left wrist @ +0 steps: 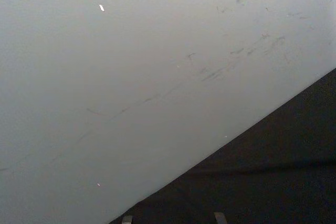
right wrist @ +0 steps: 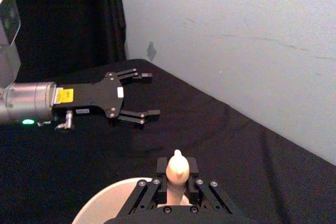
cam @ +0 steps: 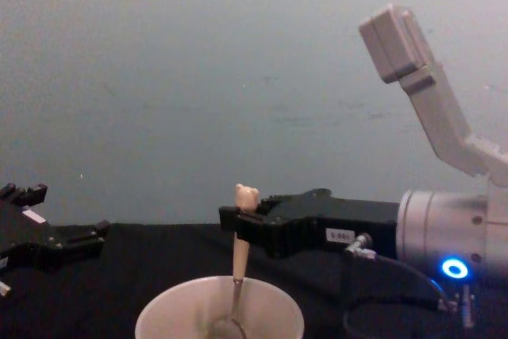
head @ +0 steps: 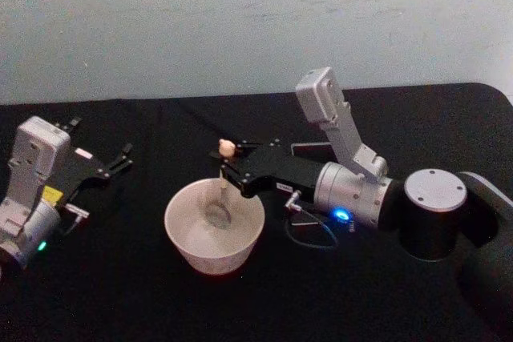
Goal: Pick up the stirring spoon with one hand, stir inside the cup, then place it back in its original position.
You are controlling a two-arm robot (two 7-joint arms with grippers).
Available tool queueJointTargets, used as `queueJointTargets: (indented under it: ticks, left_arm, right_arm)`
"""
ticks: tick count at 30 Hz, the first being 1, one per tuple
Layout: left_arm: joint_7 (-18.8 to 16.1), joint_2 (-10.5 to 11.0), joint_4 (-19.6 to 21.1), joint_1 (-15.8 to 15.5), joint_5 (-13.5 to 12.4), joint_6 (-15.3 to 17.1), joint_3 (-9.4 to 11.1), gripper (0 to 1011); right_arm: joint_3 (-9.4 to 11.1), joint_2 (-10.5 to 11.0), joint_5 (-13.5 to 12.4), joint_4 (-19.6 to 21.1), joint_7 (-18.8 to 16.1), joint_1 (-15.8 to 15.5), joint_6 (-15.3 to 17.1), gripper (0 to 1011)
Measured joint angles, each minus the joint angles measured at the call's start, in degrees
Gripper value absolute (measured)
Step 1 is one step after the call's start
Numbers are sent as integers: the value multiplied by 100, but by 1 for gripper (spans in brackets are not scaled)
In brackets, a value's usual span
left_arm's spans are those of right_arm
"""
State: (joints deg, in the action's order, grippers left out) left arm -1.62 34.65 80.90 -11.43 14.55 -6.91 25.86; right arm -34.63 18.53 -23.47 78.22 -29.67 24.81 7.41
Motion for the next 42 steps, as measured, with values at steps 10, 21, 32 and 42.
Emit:
queueJointTargets:
  ticks: [10, 21, 32, 42]
  left_arm:
    - [0, 0, 0, 0, 0, 0, 0, 1001]
    - [0, 0, 0, 0, 0, 0, 0, 1001]
    - [0, 0, 0, 0, 0, 0, 0, 1001]
    - [0, 0, 0, 0, 0, 0, 0, 1001]
  right_arm:
    - [81, 327, -97, 443, -166, -295, 38, 207]
    - [194, 573, -428, 959, -259, -510, 96, 207]
    - [251, 663, -626, 1116, -181, -503, 89, 207]
    - [317, 646, -746, 1161, -56, -462, 35, 207]
